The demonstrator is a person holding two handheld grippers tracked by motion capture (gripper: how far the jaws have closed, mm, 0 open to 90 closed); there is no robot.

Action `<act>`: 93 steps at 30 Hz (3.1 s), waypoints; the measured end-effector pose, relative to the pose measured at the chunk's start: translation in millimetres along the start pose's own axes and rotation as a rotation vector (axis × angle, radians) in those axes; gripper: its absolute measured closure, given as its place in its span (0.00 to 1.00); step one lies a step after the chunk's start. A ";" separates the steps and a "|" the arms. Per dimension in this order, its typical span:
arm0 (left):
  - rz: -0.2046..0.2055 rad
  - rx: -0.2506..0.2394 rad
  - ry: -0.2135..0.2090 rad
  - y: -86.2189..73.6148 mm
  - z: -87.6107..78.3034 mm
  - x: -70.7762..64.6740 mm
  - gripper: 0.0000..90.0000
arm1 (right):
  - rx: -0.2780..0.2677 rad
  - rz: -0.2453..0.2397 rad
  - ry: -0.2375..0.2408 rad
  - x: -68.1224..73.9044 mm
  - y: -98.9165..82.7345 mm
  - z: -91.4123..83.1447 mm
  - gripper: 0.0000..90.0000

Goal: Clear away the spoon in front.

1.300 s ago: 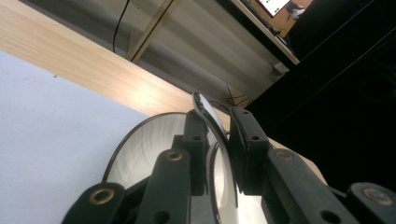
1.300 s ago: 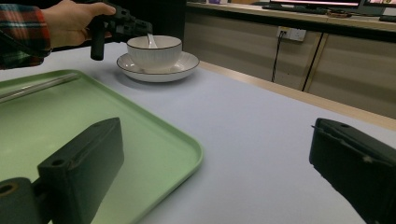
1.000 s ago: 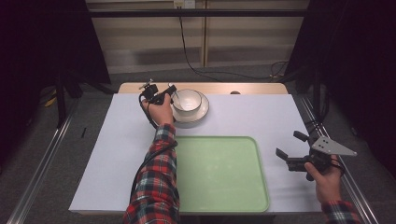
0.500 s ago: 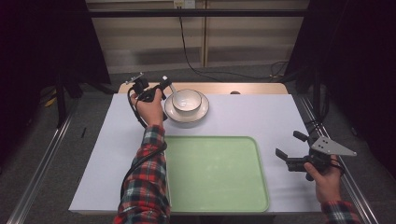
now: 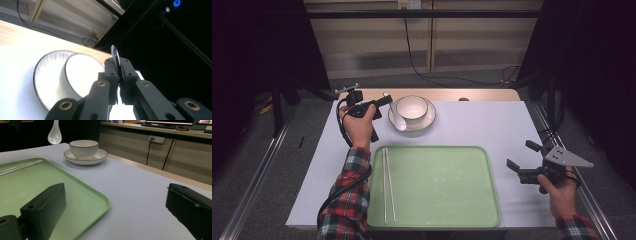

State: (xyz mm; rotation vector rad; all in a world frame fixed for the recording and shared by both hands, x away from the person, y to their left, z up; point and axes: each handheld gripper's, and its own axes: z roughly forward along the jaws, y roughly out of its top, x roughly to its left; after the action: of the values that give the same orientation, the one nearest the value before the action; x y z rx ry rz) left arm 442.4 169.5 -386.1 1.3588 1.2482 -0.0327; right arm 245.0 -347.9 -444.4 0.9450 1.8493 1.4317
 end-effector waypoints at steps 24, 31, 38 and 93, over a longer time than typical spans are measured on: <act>0.020 0.259 -0.042 -67.3 -16.8 0.8 0.96 | 0.003 -0.006 0.004 1.6 0.3 1.4 0.02; 0.005 0.301 -0.030 -79.9 -16.2 7.7 0.96 | 0.005 -0.005 0.007 1.8 0.4 1.6 0.02; -0.030 0.309 -0.059 -87.8 -19.2 10.7 0.96 | 0.006 -0.007 0.008 1.6 0.4 1.9 0.02; 0.157 0.433 0.156 -112.5 -4.7 23.4 0.71 | 0.011 -0.010 0.011 2.6 0.5 2.6 0.02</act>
State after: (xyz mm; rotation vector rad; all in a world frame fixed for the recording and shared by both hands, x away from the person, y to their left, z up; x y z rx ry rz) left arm 376.0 152.4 -478.5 1.8605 1.3070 -0.0924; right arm 245.8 -344.2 -444.6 0.9337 1.8693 1.4238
